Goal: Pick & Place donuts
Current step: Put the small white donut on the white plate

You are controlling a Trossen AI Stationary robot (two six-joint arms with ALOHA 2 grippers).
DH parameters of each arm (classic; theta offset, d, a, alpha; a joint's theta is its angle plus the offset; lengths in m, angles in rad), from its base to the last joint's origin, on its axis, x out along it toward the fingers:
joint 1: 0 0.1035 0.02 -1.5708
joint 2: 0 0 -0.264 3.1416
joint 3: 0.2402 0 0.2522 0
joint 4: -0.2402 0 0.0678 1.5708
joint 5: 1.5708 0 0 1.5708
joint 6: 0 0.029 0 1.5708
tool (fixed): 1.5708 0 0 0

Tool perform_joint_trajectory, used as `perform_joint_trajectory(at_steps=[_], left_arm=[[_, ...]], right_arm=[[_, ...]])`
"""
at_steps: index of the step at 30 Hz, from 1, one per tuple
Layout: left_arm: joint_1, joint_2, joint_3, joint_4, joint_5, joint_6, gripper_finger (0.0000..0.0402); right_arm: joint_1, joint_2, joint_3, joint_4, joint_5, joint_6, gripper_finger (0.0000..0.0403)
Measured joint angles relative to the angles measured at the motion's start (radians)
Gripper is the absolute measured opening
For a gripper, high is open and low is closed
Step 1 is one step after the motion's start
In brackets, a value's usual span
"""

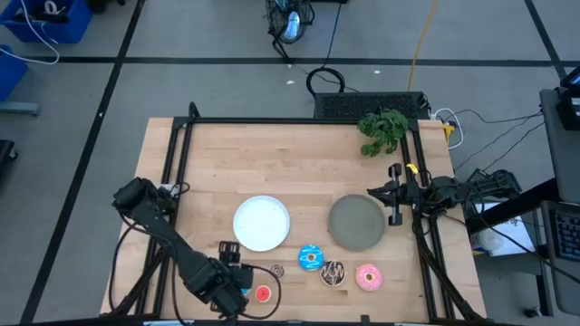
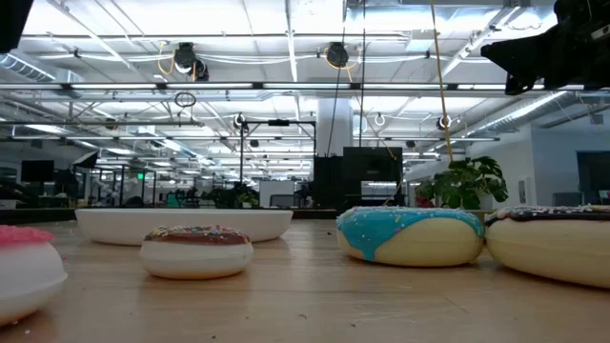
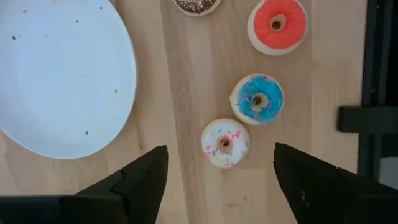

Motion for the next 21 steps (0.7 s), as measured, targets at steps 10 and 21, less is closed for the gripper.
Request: perform_joint_trajectory(at_steps=[10, 21], left_arm=[[0.000, 0.000, -0.077, 0.152, 0.031, 0.052, 0.0292], [-0.006, 0.000, -0.172, 0.182, 0.045, 0.029, 0.0292]], right_arm=[[0.000, 0.000, 0.000, 0.000, 0.000, -0.002, 0.0000], [0.000, 0.000, 0.000, 0.000, 0.000, -0.002, 0.0000]])
